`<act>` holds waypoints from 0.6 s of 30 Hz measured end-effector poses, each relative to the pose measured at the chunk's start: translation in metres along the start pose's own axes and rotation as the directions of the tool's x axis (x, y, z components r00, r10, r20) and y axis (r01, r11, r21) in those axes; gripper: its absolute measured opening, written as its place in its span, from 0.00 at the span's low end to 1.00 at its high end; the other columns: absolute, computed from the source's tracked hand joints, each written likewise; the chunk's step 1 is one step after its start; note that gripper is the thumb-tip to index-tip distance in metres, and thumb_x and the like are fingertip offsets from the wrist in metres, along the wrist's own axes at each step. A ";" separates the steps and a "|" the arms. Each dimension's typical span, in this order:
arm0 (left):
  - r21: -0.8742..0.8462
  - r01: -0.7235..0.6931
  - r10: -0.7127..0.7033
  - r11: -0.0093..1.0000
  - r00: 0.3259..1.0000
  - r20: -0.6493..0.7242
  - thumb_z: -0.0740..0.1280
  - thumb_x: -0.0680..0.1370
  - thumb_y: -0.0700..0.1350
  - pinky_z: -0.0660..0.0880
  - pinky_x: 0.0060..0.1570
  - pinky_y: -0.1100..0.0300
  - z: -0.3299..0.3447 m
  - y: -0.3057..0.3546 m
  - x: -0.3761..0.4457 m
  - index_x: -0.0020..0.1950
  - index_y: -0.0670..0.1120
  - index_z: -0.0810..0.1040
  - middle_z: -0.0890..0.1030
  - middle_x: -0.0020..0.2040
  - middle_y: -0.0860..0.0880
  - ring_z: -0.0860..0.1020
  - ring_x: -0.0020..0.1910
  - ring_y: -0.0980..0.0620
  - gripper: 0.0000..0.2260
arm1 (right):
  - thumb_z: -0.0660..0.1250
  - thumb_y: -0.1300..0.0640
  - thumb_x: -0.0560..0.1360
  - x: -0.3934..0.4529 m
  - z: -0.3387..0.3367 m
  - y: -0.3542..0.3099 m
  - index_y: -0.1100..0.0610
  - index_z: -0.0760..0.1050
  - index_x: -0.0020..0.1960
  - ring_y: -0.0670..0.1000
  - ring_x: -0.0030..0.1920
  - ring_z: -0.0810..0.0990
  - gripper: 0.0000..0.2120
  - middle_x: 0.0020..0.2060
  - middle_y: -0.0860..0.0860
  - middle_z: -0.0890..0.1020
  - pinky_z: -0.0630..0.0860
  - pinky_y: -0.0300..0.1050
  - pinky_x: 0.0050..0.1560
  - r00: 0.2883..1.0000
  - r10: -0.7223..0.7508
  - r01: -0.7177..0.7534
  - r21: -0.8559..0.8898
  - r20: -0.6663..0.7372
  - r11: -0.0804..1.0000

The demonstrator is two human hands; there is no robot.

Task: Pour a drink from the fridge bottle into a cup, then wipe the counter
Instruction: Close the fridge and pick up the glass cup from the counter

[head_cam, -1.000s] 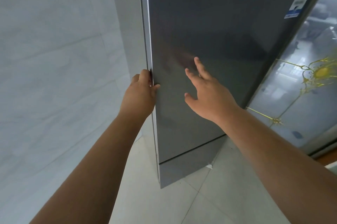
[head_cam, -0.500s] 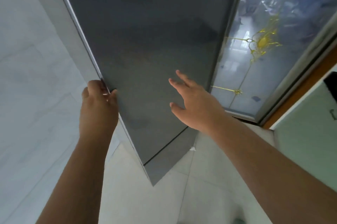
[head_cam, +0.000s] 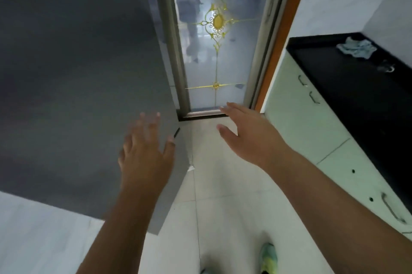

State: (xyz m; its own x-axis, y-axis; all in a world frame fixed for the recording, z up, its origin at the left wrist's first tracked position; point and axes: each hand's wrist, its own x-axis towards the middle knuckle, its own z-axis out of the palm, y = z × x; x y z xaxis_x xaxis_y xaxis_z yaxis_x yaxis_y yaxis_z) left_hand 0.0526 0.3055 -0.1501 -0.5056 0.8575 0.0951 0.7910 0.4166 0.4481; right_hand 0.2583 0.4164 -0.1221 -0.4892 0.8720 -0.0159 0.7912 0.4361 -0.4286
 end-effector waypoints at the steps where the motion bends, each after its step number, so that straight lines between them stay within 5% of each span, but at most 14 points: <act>1: 0.011 -0.082 0.081 0.997 0.996 0.043 0.55 0.85 0.57 0.59 0.78 0.39 0.008 0.016 0.005 0.84 0.56 0.57 0.58 0.85 0.48 0.58 0.83 0.43 0.27 | 0.58 0.41 0.85 -0.004 -0.005 0.011 0.44 0.63 0.81 0.50 0.81 0.61 0.26 0.82 0.44 0.62 0.61 0.53 0.78 1.000 0.024 -0.024 -0.017 -0.014 1.000; 5: -0.072 -0.321 0.329 0.944 0.922 0.205 0.50 0.85 0.59 0.60 0.79 0.47 0.037 0.094 0.023 0.83 0.55 0.61 0.67 0.81 0.51 0.63 0.80 0.49 0.26 | 0.56 0.42 0.85 -0.022 -0.030 0.069 0.44 0.67 0.79 0.49 0.79 0.65 0.24 0.80 0.44 0.67 0.63 0.54 0.76 0.977 0.168 -0.176 -0.055 -0.135 0.983; 9: -0.062 -0.527 0.527 0.848 0.822 0.214 0.44 0.83 0.62 0.68 0.73 0.49 0.061 0.166 0.031 0.77 0.56 0.72 0.76 0.74 0.53 0.72 0.74 0.51 0.29 | 0.54 0.43 0.85 -0.044 -0.054 0.126 0.43 0.69 0.78 0.50 0.77 0.66 0.22 0.79 0.43 0.68 0.64 0.54 0.74 0.931 0.311 -0.324 -0.039 -0.191 0.945; 18: 0.022 -0.600 0.546 0.800 0.741 0.392 0.51 0.86 0.59 0.64 0.74 0.48 0.119 0.266 0.037 0.79 0.59 0.66 0.71 0.78 0.56 0.68 0.77 0.52 0.21 | 0.51 0.44 0.86 -0.058 -0.098 0.237 0.47 0.71 0.76 0.55 0.73 0.72 0.22 0.74 0.46 0.75 0.68 0.57 0.70 0.854 0.471 -0.484 -0.006 -0.221 0.875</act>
State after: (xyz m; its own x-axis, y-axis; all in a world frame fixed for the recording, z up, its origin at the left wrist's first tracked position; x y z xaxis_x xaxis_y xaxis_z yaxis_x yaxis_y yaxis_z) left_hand 0.2850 0.4840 -0.1328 0.1919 0.9809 -0.0331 0.9434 -0.1750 0.2818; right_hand 0.5105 0.4906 -0.1345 0.0363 0.9992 -0.0157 0.9312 -0.0395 -0.3623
